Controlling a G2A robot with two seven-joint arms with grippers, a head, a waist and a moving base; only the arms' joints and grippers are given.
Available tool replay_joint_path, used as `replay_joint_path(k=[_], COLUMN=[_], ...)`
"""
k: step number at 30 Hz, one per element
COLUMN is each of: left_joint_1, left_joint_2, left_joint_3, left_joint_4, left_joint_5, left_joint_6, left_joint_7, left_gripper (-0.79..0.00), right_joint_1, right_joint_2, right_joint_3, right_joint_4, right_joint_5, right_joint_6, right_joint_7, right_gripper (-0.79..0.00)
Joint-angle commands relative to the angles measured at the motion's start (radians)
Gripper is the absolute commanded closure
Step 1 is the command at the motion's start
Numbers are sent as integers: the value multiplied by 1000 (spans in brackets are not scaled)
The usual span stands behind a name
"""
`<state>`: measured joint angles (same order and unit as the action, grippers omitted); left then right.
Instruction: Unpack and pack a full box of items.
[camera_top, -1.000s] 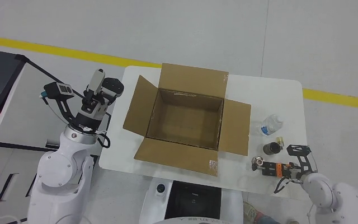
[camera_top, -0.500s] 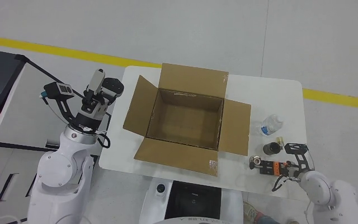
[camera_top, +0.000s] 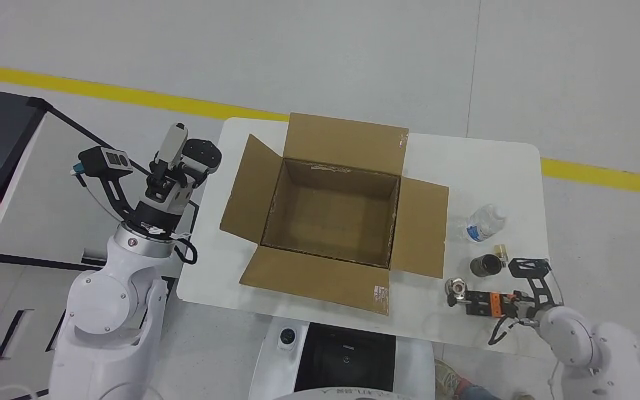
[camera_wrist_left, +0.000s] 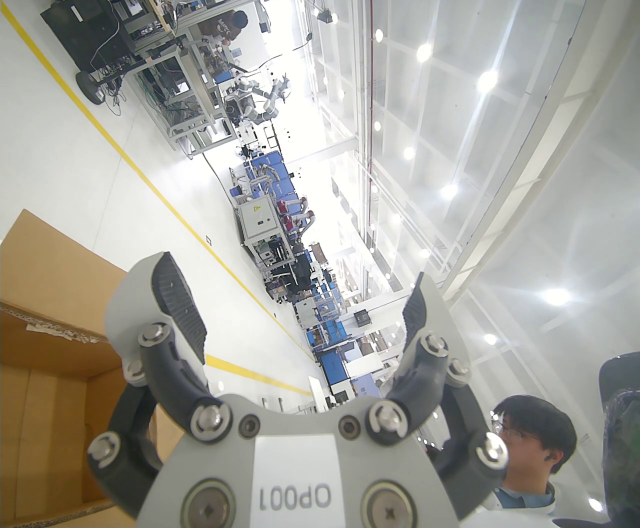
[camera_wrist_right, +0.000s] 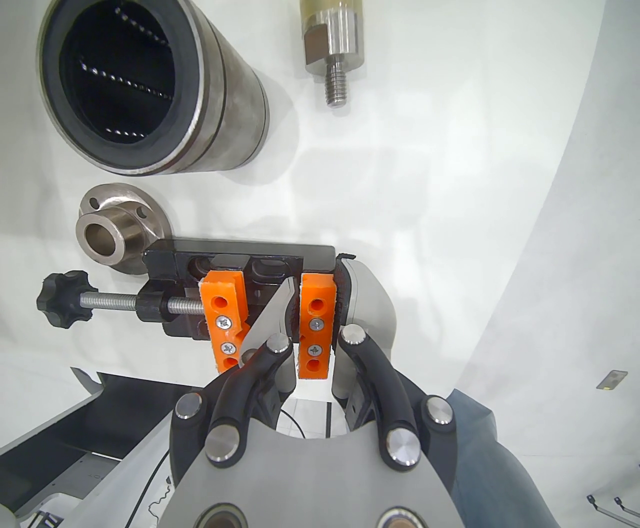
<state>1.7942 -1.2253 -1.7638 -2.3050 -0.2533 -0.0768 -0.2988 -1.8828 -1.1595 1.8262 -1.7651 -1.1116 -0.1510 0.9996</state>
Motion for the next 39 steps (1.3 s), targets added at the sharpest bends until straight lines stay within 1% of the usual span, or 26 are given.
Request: replay_joint_path(k=[1, 2, 4, 9, 14, 19, 27, 31, 33, 35, 36, 39], left_joint_1=[0, 0, 0, 0, 0, 0, 0, 0, 0, 0, 0, 0], left_joint_2=[0, 0, 0, 0, 0, 0, 0, 0, 0, 0, 0, 0], left_joint_3=[0, 0, 0, 0, 0, 0, 0, 0, 0, 0, 0, 0], left_joint_4=[0, 0, 0, 0, 0, 0, 0, 0, 0, 0, 0, 0], left_joint_5=[0, 0, 0, 0, 0, 0, 0, 0, 0, 0, 0, 0], left_joint_6=[0, 0, 0, 0, 0, 0, 0, 0, 0, 0, 0, 0], left_joint_7=[0, 0, 0, 0, 0, 0, 0, 0, 0, 0, 0, 0], left_gripper=[-785, -785, -785, -785, -785, -785, -785, -785, -785, -785, -785, -785], right_joint_1=[4, 7, 8, 10, -8, -45, -82, -72, -64, -70, -82, -82], right_joint_2=[0, 1, 1, 3, 6, 12, 20, 24, 25, 25, 28, 28], right_joint_3=[-5, -6, -10, -4, 39, 134, 338, 458, 509, 532, 522, 522], right_joint_4=[6, 9, 8, 0, -60, -175, -384, -471, -501, -503, -502, -502], right_joint_5=[-1, -2, -1, 19, 71, 171, 414, 553, 607, 621, 625, 625], right_joint_6=[2, 2, 5, 11, 5, -15, -35, -47, -64, -90, -105, -105], right_joint_7=[1, 1, 3, 7, 28, 68, 152, 150, 118, 98, 136, 136], right_gripper=[-117, -157, -200, -252, -268, -265, -262, -259, -259, -277, -354, -354])
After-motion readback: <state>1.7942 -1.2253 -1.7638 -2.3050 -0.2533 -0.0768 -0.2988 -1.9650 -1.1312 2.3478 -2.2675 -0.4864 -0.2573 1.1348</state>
